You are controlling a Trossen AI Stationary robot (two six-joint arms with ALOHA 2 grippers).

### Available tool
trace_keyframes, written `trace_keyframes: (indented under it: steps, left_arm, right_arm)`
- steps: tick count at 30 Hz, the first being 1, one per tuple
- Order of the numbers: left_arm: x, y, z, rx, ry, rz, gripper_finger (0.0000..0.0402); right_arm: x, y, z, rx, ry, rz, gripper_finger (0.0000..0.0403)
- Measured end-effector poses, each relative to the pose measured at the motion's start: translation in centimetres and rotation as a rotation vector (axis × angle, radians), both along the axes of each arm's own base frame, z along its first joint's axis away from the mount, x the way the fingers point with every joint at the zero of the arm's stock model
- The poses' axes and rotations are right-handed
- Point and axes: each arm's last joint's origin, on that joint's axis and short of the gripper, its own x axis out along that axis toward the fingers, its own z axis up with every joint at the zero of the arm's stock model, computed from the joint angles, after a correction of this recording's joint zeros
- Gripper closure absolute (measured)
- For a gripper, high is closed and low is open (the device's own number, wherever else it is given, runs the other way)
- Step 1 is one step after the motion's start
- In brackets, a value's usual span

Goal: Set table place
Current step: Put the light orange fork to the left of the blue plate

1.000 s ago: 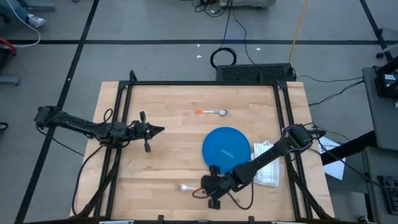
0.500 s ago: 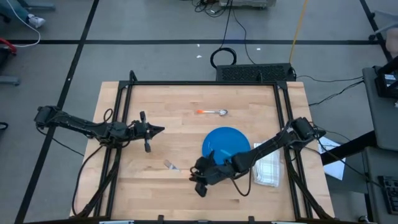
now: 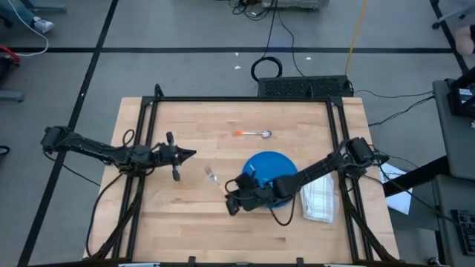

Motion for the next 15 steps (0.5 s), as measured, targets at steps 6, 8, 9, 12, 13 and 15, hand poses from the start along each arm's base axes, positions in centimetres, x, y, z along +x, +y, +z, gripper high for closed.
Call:
trace_keyframes:
  steps: [6,8,9,12,13,15]
  left_arm:
    - [0.0,0.0,0.0,0.006,0.001,0.000,0.0392]
    - [0.0,0.0,0.0,0.018,0.004,0.000,0.0392]
    - [0.0,0.0,0.0,0.022,0.004,0.000,0.0392]
    - [0.0,0.0,0.0,0.022,0.003,0.000,0.0392]
    - [0.0,0.0,0.0,0.022,0.003,0.000,0.0392]
    - [0.0,0.0,0.0,0.022,0.003,0.000,0.0392]
  right_arm:
    - [0.2,-0.9,0.1,0.004,-0.030,-0.121,0.0359]
    - [0.4,-1.2,-0.4,-0.017,-0.026,-0.155,0.0359]
    - [0.5,-1.4,-0.7,-0.009,-0.023,-0.172,0.0359]
    - [0.9,-2.0,-2.1,0.028,0.015,-0.198,0.0359]
    - [1.0,-2.1,-2.4,0.039,0.026,-0.195,0.0359]
    - [1.2,-2.5,-2.7,0.040,0.032,-0.199,0.0359]
